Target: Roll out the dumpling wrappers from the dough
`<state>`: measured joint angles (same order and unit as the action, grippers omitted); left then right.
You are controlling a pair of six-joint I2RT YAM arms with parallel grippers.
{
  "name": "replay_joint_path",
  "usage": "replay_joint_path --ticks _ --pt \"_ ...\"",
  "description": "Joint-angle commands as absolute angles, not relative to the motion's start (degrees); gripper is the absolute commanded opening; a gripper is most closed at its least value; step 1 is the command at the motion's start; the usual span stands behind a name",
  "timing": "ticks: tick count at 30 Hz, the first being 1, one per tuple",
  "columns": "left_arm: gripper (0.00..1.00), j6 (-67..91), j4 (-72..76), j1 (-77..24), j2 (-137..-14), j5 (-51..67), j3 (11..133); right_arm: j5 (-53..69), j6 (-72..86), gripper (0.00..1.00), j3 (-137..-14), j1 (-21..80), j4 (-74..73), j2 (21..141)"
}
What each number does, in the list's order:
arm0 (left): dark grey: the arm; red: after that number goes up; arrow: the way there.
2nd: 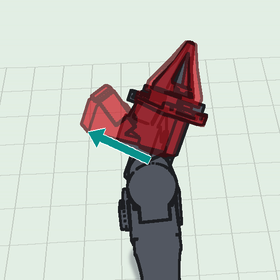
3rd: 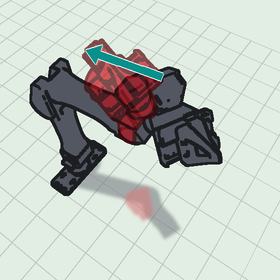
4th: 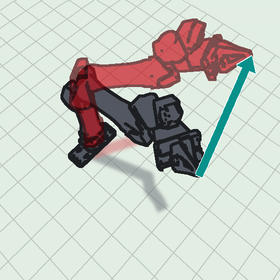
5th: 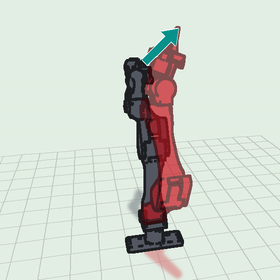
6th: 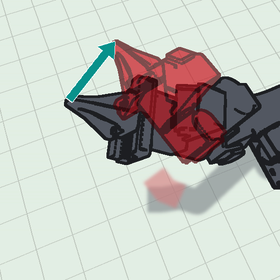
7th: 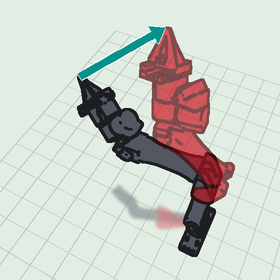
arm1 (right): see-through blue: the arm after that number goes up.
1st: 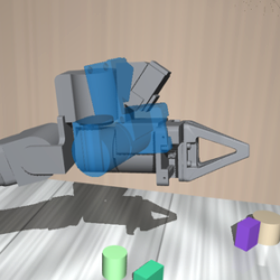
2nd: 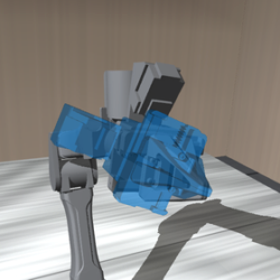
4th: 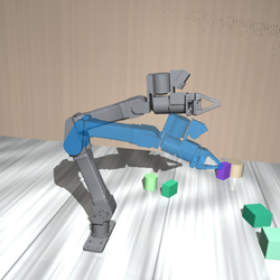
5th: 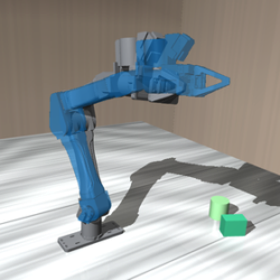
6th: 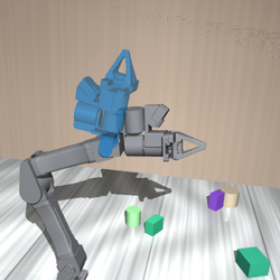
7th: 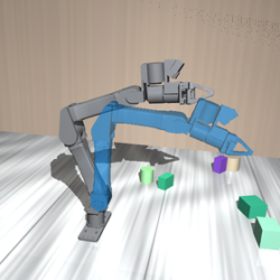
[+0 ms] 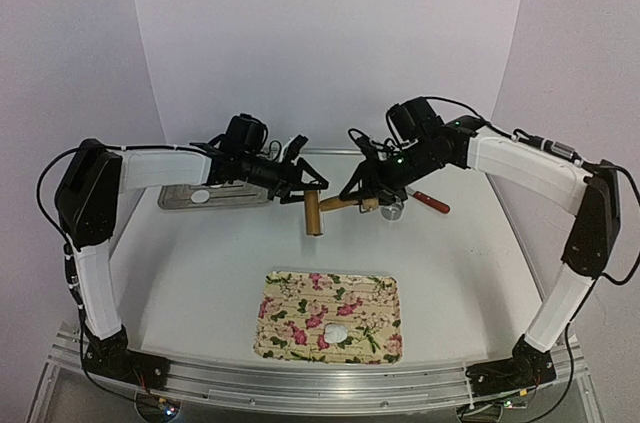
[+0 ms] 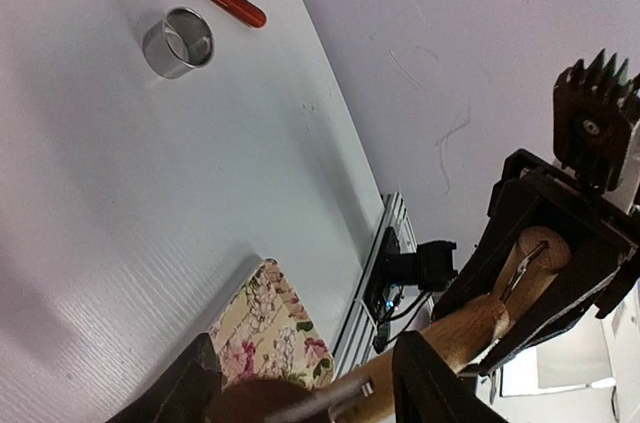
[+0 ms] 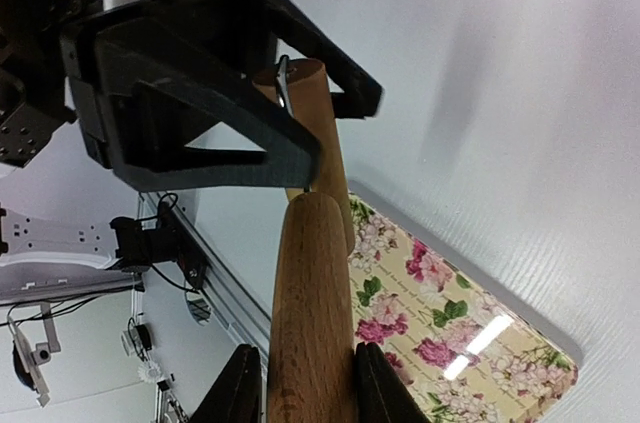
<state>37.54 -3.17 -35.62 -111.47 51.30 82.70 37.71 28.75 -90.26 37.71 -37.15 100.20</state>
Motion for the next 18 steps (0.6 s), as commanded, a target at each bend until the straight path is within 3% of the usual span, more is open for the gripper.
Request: replay_joint_path --ticks 1,7,18 --pt "0.86 36.2 -3.2 -36.0 -101.7 38.6 81.0 29.3 28.9 0.0 -88.0 36.8 -37.4 93.2" --pt "0.9 37.8 -1.9 -36.0 -93.3 30.1 73.4 27.2 25.3 0.0 -86.7 36.8 -43.5 89.9" --pt "0.84 46.8 -23.1 -43.8 -89.0 17.4 65.3 35.7 28.1 0.0 -84.6 37.3 -53.2 85.5"
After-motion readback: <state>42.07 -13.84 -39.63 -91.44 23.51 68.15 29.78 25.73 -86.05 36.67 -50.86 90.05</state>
